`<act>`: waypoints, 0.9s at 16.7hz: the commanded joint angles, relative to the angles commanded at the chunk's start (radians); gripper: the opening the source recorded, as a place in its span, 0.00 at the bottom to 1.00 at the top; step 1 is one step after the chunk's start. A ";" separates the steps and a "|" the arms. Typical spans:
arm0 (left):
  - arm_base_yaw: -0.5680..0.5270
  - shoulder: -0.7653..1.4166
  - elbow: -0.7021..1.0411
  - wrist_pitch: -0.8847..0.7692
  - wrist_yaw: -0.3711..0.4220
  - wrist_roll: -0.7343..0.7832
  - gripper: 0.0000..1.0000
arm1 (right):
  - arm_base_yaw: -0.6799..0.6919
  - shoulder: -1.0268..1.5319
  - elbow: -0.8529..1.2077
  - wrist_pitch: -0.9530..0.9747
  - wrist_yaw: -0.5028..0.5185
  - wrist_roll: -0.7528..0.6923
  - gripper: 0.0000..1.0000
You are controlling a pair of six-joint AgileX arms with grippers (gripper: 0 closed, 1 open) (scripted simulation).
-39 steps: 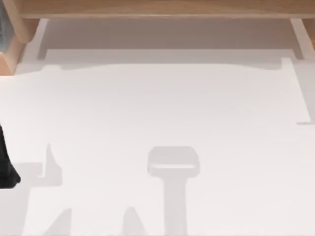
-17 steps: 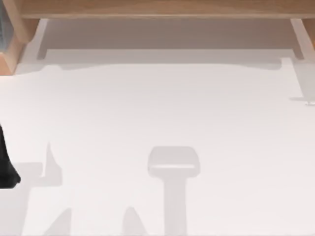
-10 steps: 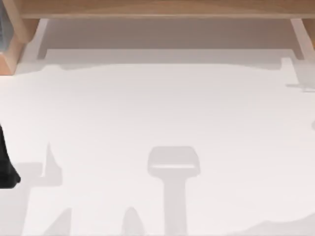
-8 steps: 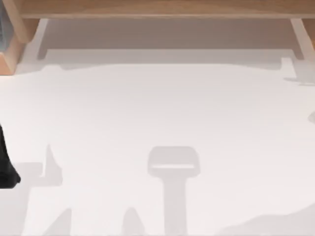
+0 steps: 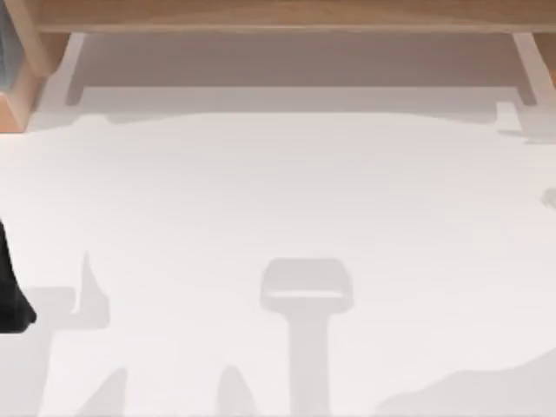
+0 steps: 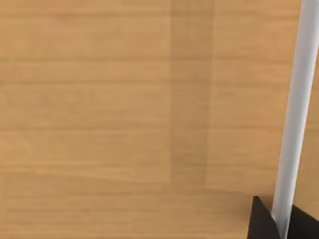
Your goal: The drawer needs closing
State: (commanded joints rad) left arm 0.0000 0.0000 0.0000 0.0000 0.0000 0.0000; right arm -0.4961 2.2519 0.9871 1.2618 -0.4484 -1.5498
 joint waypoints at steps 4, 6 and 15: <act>0.000 0.000 0.000 0.000 0.000 0.000 1.00 | 0.025 0.052 0.114 -0.064 0.028 0.000 0.00; 0.000 0.000 0.000 0.000 0.000 0.000 1.00 | 0.041 0.083 0.183 -0.102 0.043 0.000 0.00; 0.000 0.000 0.000 0.000 0.000 0.000 1.00 | 0.061 0.121 0.268 -0.149 0.062 -0.001 0.08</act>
State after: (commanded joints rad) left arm 0.0000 0.0000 0.0000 0.0000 0.0000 0.0000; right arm -0.4348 2.3724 1.2549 1.1131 -0.3866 -1.5510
